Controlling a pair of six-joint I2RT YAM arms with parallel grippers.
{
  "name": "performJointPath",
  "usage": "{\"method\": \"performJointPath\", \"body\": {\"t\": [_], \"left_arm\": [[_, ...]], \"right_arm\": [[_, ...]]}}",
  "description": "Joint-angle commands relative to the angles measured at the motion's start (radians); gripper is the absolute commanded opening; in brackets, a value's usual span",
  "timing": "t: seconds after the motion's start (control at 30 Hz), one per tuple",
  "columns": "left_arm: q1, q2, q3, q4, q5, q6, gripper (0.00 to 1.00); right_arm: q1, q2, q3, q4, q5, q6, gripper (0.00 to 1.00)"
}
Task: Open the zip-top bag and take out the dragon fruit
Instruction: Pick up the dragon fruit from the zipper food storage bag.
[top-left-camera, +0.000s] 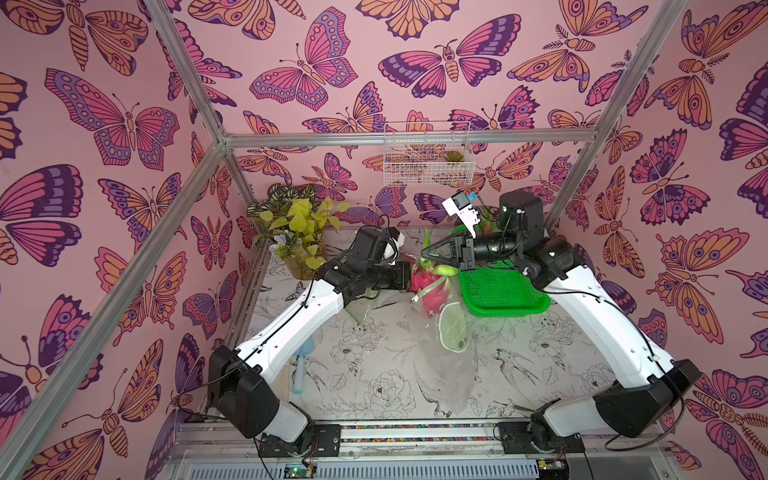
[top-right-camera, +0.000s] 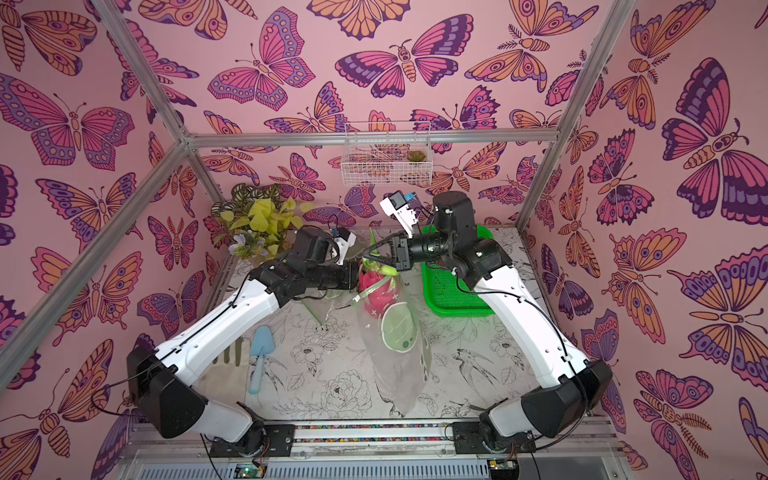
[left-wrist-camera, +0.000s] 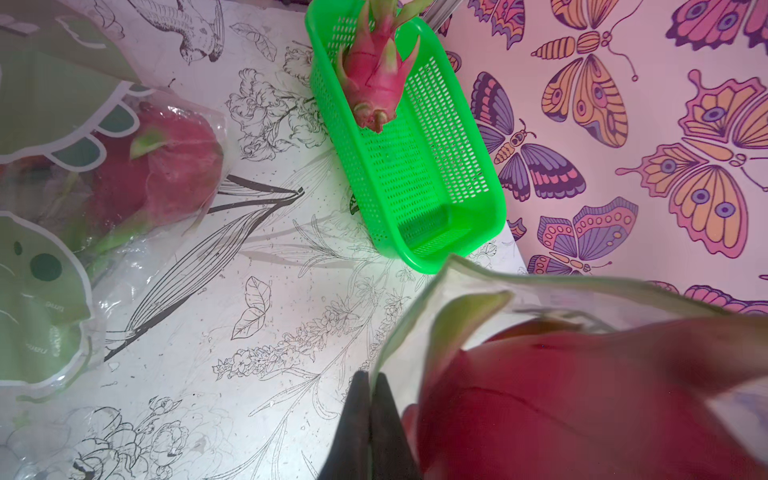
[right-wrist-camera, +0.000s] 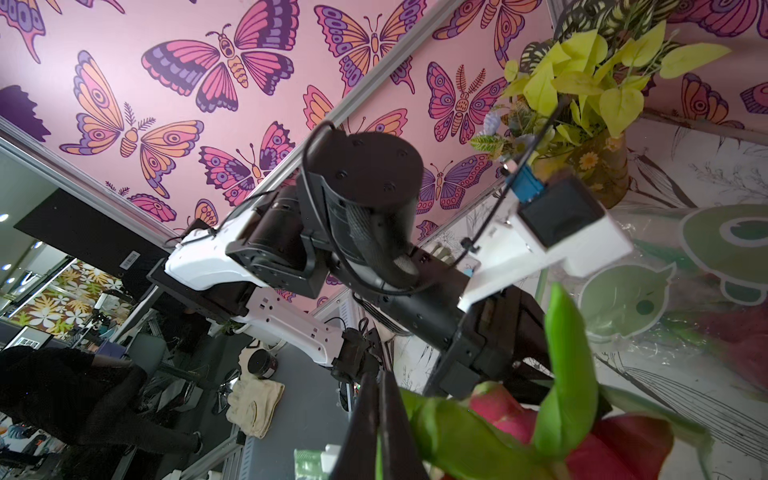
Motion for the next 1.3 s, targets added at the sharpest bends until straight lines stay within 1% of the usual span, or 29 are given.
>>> {"method": "performJointPath", "body": {"t": [0.0, 0.2, 0.3, 0.43, 0.6, 0.73, 0.77, 0.8, 0.83, 0.87, 1.0, 1.03, 1.1, 1.17, 1.27], "left_arm": [[-0.009, -0.01, 0.007, 0.0, -0.028, -0.001, 0.0], [-0.008, -0.042, -0.023, 0.014, -0.017, 0.012, 0.0], [-0.009, -0.054, -0.034, 0.019, -0.02, 0.02, 0.0], [-0.015, -0.056, -0.047, 0.022, -0.011, 0.035, 0.0], [-0.019, -0.064, -0.064, 0.03, -0.001, 0.05, 0.0], [-0.04, -0.078, -0.062, 0.039, 0.003, 0.094, 0.0], [-0.045, -0.08, -0.063, 0.038, 0.001, 0.105, 0.02], [-0.045, -0.083, -0.063, 0.038, 0.001, 0.108, 0.07], [-0.044, -0.088, -0.065, 0.038, -0.002, 0.107, 0.02], [-0.045, -0.094, -0.065, 0.04, -0.002, 0.111, 0.0], [-0.044, -0.11, -0.066, 0.048, -0.006, 0.13, 0.0], [-0.046, -0.115, -0.072, 0.054, -0.011, 0.132, 0.05], [-0.041, -0.124, -0.078, 0.056, -0.019, 0.134, 0.22], [-0.036, -0.14, -0.078, 0.058, -0.031, 0.128, 0.36], [-0.027, -0.174, -0.079, 0.067, -0.062, 0.117, 0.48]], "right_arm": [[-0.018, -0.008, 0.068, 0.11, -0.012, 0.05, 0.0], [-0.053, -0.015, 0.068, 0.157, 0.065, 0.091, 0.0], [-0.072, -0.016, 0.053, 0.223, 0.071, 0.144, 0.0], [-0.089, -0.017, 0.052, 0.282, 0.084, 0.181, 0.0], [-0.093, -0.016, 0.064, 0.308, 0.09, 0.192, 0.0], [-0.095, -0.016, 0.051, 0.32, 0.091, 0.196, 0.0], [-0.094, -0.016, 0.047, 0.318, 0.091, 0.194, 0.0], [-0.095, -0.016, 0.042, 0.318, 0.092, 0.192, 0.0], [-0.095, -0.015, 0.036, 0.317, 0.093, 0.191, 0.0], [-0.095, -0.015, 0.026, 0.318, 0.092, 0.193, 0.0], [-0.096, -0.028, -0.021, 0.328, 0.098, 0.188, 0.0], [-0.098, -0.031, -0.026, 0.326, 0.098, 0.187, 0.0], [-0.099, -0.037, -0.027, 0.303, 0.113, 0.166, 0.0], [-0.098, -0.041, -0.03, 0.288, 0.123, 0.155, 0.0], [-0.099, -0.047, -0.053, 0.284, 0.137, 0.153, 0.0]]}}
